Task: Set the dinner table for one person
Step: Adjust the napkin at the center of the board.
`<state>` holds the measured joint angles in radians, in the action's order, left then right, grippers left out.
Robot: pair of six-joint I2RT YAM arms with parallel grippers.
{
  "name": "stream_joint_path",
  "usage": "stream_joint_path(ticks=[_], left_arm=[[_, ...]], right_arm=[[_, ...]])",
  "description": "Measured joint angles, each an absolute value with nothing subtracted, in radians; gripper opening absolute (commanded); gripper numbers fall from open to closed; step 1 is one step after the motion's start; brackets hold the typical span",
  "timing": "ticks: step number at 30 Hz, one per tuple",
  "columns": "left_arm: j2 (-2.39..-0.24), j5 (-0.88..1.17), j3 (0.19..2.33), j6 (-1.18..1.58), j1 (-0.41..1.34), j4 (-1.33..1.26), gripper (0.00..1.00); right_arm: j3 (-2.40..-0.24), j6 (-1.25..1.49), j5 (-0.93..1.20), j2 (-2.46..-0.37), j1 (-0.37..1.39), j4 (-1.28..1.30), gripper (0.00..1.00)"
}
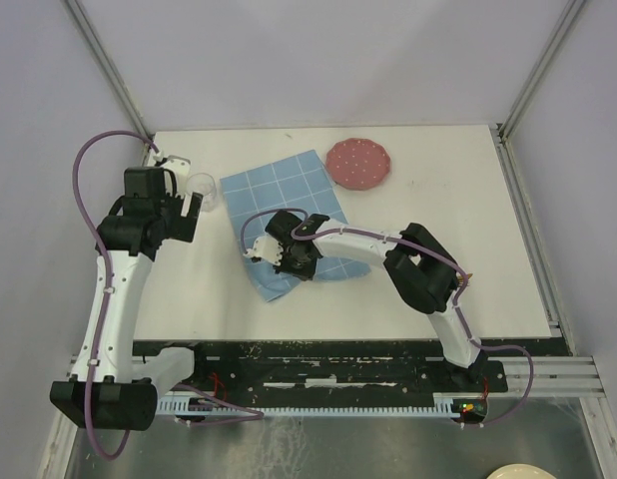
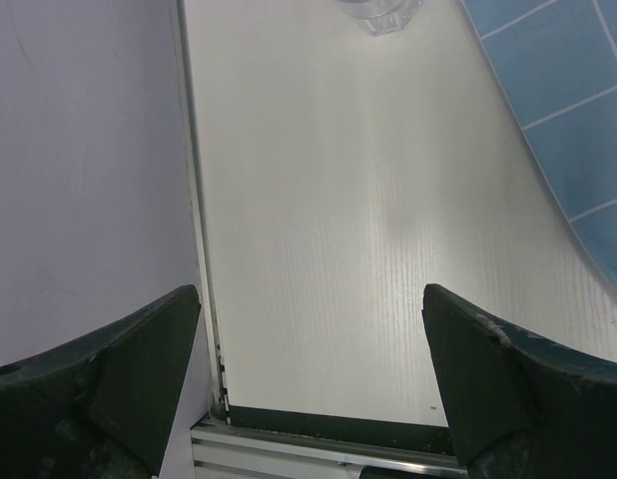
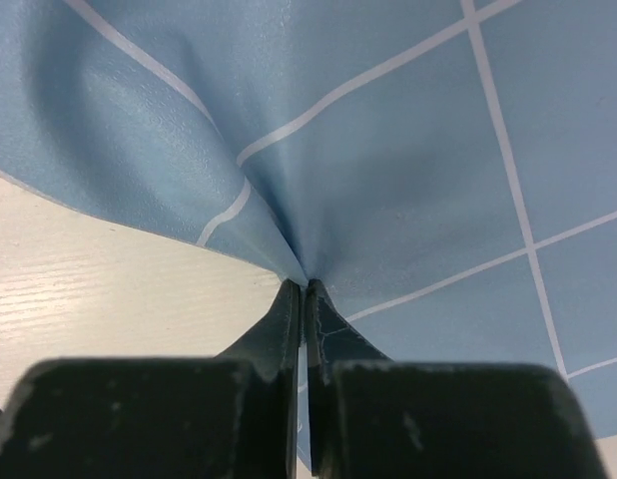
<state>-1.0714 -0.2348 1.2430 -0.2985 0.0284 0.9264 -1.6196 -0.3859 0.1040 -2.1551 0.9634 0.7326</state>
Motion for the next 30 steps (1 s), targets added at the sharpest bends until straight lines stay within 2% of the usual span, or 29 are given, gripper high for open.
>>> stream_joint_path(ticks=[18,30], left_arm=[[-1.060,-0.200,1.242,-0.302,0.028,0.916,0.99],[-1.035,-0.176,1.174,-0.316,0.028,0.901,0.99]], right_arm=[[-1.660,-0.382,0.060,-2.161,0.973,0.811,0.02],[-1.738,-0.392,-0.207,-2.057,0.977,0.833,0.02]])
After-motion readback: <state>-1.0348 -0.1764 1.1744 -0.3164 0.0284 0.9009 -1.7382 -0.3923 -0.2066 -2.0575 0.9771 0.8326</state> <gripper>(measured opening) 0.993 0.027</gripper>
